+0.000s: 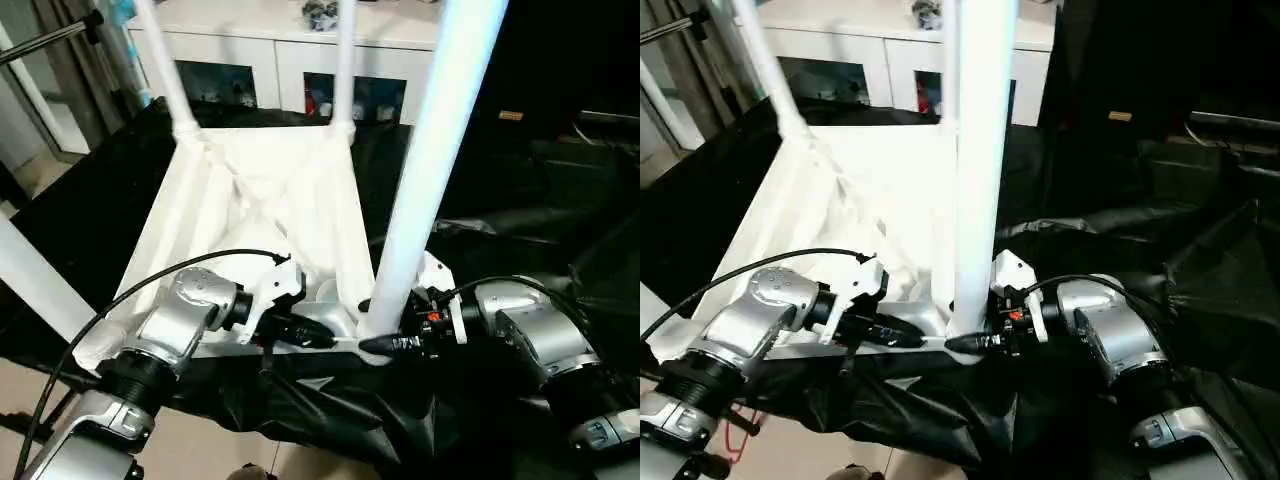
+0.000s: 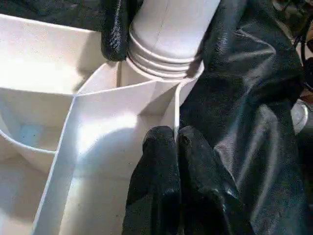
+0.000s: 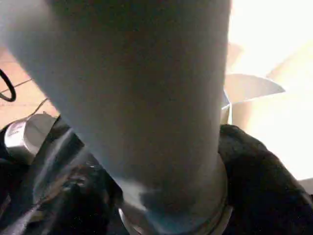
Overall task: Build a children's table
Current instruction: Rotate leg to tighten
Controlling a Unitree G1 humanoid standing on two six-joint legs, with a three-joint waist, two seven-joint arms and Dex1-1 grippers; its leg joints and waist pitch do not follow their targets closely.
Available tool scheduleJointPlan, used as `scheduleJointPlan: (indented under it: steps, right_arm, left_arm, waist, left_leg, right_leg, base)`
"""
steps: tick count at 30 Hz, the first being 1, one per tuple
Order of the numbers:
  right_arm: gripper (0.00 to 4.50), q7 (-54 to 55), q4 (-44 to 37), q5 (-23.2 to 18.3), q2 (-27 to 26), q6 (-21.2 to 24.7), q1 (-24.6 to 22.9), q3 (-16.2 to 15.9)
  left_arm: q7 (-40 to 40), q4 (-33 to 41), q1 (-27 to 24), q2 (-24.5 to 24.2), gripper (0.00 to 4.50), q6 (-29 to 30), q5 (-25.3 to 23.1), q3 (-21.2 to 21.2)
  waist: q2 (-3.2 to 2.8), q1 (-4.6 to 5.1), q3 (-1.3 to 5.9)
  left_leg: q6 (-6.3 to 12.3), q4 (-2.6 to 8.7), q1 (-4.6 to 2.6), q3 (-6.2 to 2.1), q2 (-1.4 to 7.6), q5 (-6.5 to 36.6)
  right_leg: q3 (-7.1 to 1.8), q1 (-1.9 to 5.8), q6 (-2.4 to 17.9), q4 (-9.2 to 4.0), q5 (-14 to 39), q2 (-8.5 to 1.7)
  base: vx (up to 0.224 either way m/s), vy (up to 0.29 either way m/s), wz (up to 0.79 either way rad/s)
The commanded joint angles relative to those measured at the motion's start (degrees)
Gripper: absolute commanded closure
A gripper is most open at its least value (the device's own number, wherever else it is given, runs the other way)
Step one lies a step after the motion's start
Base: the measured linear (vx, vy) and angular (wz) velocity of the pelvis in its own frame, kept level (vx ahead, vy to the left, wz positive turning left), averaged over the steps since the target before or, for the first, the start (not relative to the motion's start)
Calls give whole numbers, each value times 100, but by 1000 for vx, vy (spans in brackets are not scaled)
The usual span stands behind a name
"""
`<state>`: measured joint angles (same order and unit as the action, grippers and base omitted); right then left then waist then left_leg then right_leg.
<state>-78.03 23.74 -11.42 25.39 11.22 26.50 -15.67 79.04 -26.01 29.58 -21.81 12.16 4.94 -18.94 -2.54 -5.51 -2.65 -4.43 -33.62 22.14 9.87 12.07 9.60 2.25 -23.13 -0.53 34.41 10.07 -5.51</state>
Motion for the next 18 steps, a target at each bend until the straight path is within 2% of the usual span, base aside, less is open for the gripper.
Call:
scheduleJointPlan:
  steps: [1, 7, 10, 11, 12, 13, 14, 16, 17, 18]
  right_arm:
    - [179, -125, -190, -92, -21, 92, -97, -85]
    - [189, 196, -297, -101, -173, 132, -286, 18]
    - [190, 1154, 68, 75, -545, -48, -259, 257]
    - [190, 1688, 323, 168, -747, -61, -194, 373]
    - [191, 1688, 323, 168, -747, -61, -194, 373]
    - [191, 2556, 717, 305, -1087, -17, -83, 553]
    - [192, 2916, 853, 386, -1229, -35, -52, 601]
    - [192, 3157, 937, 439, -1328, -45, -35, 629]
    - [193, 3646, 1072, 483, -1570, 9, 5, 720]
    - [193, 3950, 1154, 508, -1691, 43, 49, 783]
  left_arm:
    - [32, 230, 28, 34, 450, -24, 177, 23]
    - [-208, 261, -37, 150, 450, 6, 229, 126]
    - [-685, 119, 16, 350, 450, 1, 134, 249]
    - [-953, 31, 59, 465, 450, 10, 71, 287]
    - [-953, 31, 59, 465, 450, 10, 71, 287]
    - [-1440, -121, 139, 697, 450, 31, -21, 346]
    - [-1679, -171, 169, 832, 450, 36, -41, 387]
    - [-1838, -187, 187, 932, 450, 72, -44, 415]
    - [-2204, -186, 211, 1155, 450, 165, -83, 444]
    - [-2351, -173, 213, 1256, 450, 214, -95, 448]
  waist:
    - [51, 13, 377]
    - [43, 4, 395]
    - [41, 40, 368]
    - [33, 72, 352]
    - [38, 90, 344]
    - [54, 132, 341]
    - [17, 190, 316]
    - [43, 259, 323]
    - [22, 275, 321]
    - [32, 287, 315]
  left_leg:
    - [246, 409, -114, 50, 73, 1383]
    - [305, 387, -97, 51, 67, 1203]
    - [190, 417, -113, 45, 59, 1501]
    - [116, 433, -115, 38, 50, 1647]
    - [72, 436, -115, 40, 44, 1711]
    - [-3, 459, -91, 9, 32, 1776]
    - [-97, 484, -90, -9, 22, 1903]
    - [-141, 480, -112, -21, 14, 2058]
    - [-112, 475, -116, -17, 11, 2090]
    - [-93, 471, -123, -5, 10, 2100]
  right_leg:
    - [-109, 249, 1424, -349, 1047, -164]
    - [-106, 262, 1482, -316, 712, -158]
    - [-101, 244, 1421, -363, 1147, -166]
    - [-103, 236, 1341, -398, 1454, -178]
    - [-106, 224, 1298, -413, 1604, -186]
    - [-92, 255, 1176, -422, 1866, -192]
    - [-82, 233, 1073, -447, 2126, -187]
    - [-76, 225, 968, -487, 2355, -187]
    - [-86, 212, 945, -501, 2370, -182]
    - [-95, 192, 948, -519, 2367, -177]
  base:
    - [0, 0, 0]
    - [0, 0, 0]
    - [0, 0, 0]
    - [0, 0, 0]
    - [0, 0, 0]
    - [0, 0, 0]
    - [0, 0, 0]
    - [0, 0, 0]
    - [0, 0, 0]
    - [0, 0, 0]
